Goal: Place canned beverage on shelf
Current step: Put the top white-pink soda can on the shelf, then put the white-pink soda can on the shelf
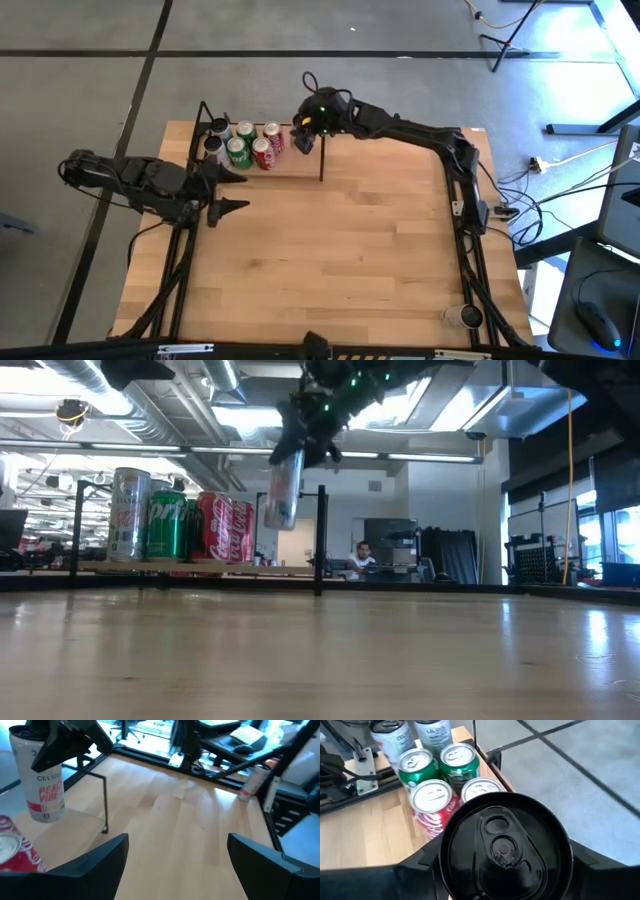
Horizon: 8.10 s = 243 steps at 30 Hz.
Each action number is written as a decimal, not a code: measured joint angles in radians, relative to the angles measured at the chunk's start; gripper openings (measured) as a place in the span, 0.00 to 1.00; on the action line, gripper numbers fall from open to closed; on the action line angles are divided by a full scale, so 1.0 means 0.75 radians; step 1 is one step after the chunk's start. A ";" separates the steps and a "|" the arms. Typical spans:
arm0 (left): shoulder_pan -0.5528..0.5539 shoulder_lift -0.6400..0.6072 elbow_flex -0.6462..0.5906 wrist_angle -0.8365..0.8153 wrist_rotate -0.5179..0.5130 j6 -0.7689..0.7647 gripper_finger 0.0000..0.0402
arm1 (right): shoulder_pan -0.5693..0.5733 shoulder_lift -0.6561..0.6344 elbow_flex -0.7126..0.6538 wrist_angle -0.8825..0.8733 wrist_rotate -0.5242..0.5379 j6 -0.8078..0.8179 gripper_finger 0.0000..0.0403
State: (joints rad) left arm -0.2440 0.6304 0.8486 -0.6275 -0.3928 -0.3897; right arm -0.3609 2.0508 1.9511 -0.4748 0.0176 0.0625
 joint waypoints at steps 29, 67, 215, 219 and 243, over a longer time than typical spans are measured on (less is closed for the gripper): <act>-0.001 0.016 -0.001 0.009 -0.094 -0.060 0.81 | -0.026 0.177 0.002 0.117 -0.049 -0.066 0.79; -0.065 0.354 -0.001 0.380 0.149 -0.104 0.81 | 1.086 -0.467 0.001 -1.274 0.346 0.823 0.90; -0.242 0.284 -0.001 -0.066 0.014 -0.305 0.80 | 0.514 0.074 0.111 -0.994 -0.087 0.084 0.55; -0.242 0.284 -0.001 -0.062 0.014 -0.311 0.80 | 0.528 0.095 0.109 -1.042 -0.100 0.081 0.55; -0.242 0.284 -0.001 -0.055 0.015 -0.304 0.80 | 0.543 0.111 0.111 -0.973 -0.119 0.084 0.96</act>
State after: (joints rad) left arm -0.4252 0.8435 0.8478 -0.6685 -0.3813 -0.6181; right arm 0.0463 2.1338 2.0342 -1.2043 -0.0719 0.1257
